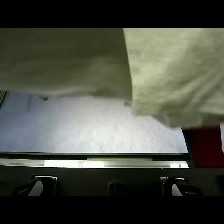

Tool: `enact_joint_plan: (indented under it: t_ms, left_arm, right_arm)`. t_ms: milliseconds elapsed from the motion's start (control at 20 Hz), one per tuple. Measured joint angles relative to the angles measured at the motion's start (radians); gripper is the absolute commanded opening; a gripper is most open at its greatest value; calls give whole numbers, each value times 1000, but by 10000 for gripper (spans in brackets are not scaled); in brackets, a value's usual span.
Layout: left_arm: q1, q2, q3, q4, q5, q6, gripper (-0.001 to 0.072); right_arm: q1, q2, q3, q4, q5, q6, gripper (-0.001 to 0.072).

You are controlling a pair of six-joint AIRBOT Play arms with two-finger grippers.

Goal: Fold the clothes and pants, and hang the long-sleeved shirts on hangers.

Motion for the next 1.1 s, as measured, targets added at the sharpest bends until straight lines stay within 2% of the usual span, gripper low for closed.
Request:
enact_joint_plan:
  t_ms: [100, 250, 450, 550, 700, 850, 1100]
  left_arm:
    - [-1, -7, -13, 14, -39, 7, 11]
    - [-2, -101, -22, -36, -111, 77, 11]
    - [-37, -351, -26, -101, -189, 175, 12]
    - [-67, -509, -26, -115, -198, 207, 11]
    - [-108, -763, -27, -123, -142, 230, 12]
    - [-138, -969, -1, -126, -10, 240, 12]
    - [-166, -1161, 93, -133, 190, 247, 12]
  right_arm:
    - [0, -18, 1, -12, 22, 42, 35]
    - [1, -119, -8, -22, 101, 121, 36]
    - [2, -329, -120, -9, 195, 179, 36]
    - [2, -449, -201, -2, 185, 184, 36]
    - [10, -637, -303, 9, 73, 167, 36]
    - [34, -809, -344, 13, -104, 148, 36]
    - [75, -962, -364, 12, -379, 113, 36]
